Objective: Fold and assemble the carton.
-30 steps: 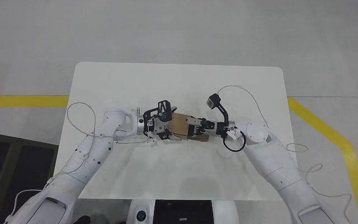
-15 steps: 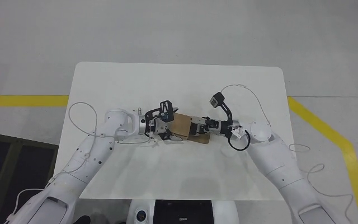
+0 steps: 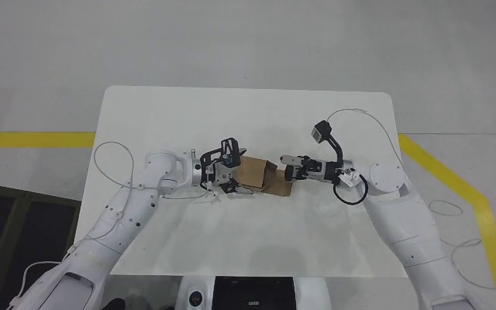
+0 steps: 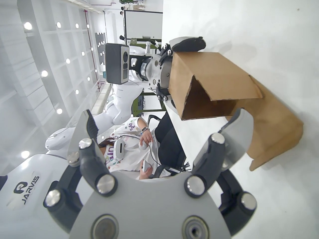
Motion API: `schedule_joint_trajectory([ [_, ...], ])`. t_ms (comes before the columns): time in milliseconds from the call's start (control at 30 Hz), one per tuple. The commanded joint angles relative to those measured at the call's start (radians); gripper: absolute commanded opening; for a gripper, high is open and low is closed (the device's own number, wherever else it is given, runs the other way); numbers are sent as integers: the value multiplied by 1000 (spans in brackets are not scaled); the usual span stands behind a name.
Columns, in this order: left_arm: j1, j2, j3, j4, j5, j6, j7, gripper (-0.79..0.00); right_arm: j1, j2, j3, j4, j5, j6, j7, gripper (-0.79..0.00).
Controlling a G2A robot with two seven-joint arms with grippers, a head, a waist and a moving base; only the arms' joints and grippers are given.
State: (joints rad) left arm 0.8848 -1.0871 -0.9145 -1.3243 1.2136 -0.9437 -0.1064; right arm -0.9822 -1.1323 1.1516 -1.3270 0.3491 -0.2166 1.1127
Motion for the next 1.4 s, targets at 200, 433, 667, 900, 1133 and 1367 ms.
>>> schedule_joint_trajectory([
  [200,3,0,-4,-6,1,3,-6,0,101,-25,-85,117,-4,-56,32,0],
  [433,3,-1,-6,-7,-2,6,-11,0,156,-46,-159,172,20,-88,114,0],
  [667,3,-3,-6,2,-19,4,-27,0,154,-59,-188,181,54,-64,81,0],
  [900,3,-4,-5,5,-37,1,-44,0,145,-80,-223,191,100,-70,17,0],
  [1133,8,-1,-18,3,-46,-6,-51,0,144,-98,-240,222,158,-100,-18,0],
  [1367,20,3,-29,-7,-47,-13,-56,0,157,-116,-264,265,184,-124,-20,0],
])
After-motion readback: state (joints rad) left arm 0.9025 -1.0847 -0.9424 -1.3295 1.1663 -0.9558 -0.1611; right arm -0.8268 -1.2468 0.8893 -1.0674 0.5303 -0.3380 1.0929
